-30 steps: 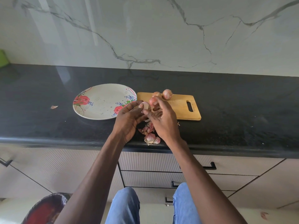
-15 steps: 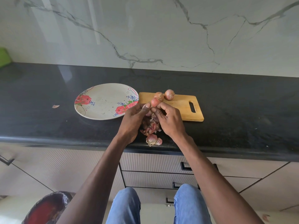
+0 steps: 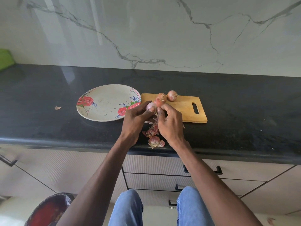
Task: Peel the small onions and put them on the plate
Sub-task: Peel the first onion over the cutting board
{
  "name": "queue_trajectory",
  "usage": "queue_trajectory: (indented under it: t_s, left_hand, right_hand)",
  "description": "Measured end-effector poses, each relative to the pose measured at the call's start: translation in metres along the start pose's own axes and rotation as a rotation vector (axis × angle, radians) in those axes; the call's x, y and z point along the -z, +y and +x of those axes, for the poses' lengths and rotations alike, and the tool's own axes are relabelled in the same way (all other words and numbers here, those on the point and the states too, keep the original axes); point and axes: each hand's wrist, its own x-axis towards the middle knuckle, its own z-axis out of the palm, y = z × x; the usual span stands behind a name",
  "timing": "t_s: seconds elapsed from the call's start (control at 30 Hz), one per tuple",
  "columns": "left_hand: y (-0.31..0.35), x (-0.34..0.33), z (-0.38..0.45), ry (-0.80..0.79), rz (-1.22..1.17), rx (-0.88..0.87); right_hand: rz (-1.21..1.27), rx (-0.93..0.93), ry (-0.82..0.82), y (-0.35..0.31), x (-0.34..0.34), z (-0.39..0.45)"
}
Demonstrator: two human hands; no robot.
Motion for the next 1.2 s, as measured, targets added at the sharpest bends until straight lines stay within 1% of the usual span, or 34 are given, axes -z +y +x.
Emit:
queue_trajectory:
  t_s: [0.07,0.13,0.27,0.37,0.5,0.63,0.77,0.9,1.0,1.07,1.2]
  left_hand:
    - [0.0,0.001,0.002,0.048,-0.091,0.037]
    - [0.001,0.003,0.004,0.099,-0.203,0.085]
    - [0.006,0.004,0.005,0.09,-0.342,0.166]
    - [0.008,0.003,0.004,0.095,-0.38,0.186]
    - [0.007,0.005,0.004,0.115,-0.376,0.201]
    - [0.004,0.006,0.005,0.085,-0.349,0.186]
    - [-0.002,0.01,0.007,0.061,-0.295,0.172]
    - [-0.001,0.009,0.006,0.062,-0.266,0.172]
    - [0.003,0.007,0.004,0.082,-0.267,0.198]
    - [0.005,0.005,0.003,0.083,-0.266,0.216]
    - [0.008,0.003,0.003,0.099,-0.314,0.282]
  right_hand:
    - [0.048,-0.043,0.065,0.001,0.002,0.001]
    - [0.032,-0.04,0.108,0.0,0.005,0.003]
    - [-0.025,0.004,0.038,0.001,0.001,0.001]
    - [-0.065,0.071,0.072,0.0,0.002,0.001]
    - [0.045,0.076,0.072,-0.002,0.006,0.002]
    - [0.075,0.077,-0.088,-0.002,0.002,0.006]
    - [0.086,0.107,-0.019,0.0,0.004,0.005]
    - [0.091,0.032,-0.069,0.001,0.004,0.005]
    - [0.074,0.065,-0.075,-0.001,0.004,0.004]
    - [0.094,0.025,-0.069,-0.001,0.004,0.003]
    - [0.221,-0.178,-0.07,0.004,0.003,0.005]
